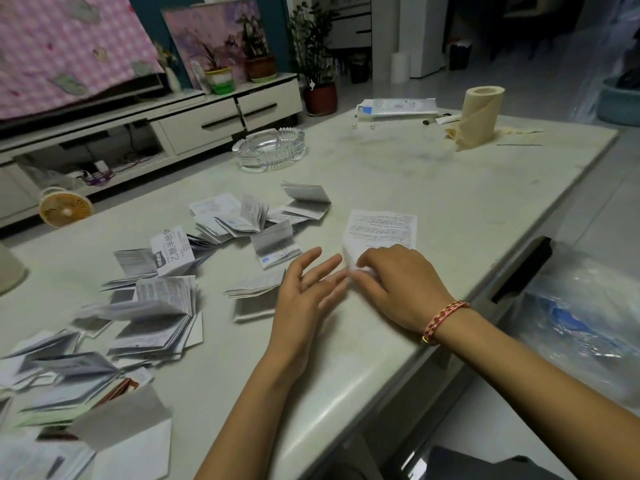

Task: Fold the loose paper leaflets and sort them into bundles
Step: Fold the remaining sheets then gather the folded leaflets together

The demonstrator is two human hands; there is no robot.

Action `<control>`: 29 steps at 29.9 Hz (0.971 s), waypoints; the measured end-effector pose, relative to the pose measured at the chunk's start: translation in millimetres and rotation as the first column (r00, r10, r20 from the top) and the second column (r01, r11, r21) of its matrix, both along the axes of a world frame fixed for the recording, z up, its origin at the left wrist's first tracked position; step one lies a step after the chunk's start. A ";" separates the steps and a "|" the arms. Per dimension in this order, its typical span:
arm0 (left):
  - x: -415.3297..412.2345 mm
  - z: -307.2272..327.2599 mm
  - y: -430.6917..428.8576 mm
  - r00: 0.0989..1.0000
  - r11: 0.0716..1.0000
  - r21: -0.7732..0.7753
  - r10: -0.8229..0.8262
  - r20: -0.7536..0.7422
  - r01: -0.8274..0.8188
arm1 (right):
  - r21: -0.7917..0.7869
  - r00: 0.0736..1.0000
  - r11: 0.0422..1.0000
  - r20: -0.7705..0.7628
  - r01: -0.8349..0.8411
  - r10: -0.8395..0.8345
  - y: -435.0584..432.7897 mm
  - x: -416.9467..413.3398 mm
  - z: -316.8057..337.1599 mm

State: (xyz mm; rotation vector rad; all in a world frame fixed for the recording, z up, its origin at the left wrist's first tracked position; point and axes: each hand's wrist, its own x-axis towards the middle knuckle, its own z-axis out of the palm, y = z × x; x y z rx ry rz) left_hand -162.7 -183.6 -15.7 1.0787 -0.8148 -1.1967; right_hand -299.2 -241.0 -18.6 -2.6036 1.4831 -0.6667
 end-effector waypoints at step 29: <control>4.2 5.5 2.2 0.974 0.972 0.155 -0.150 -0.171 0.177 | 0.323 0.506 0.899 0.851 -0.296 -0.140 16.6 -7.2 14.6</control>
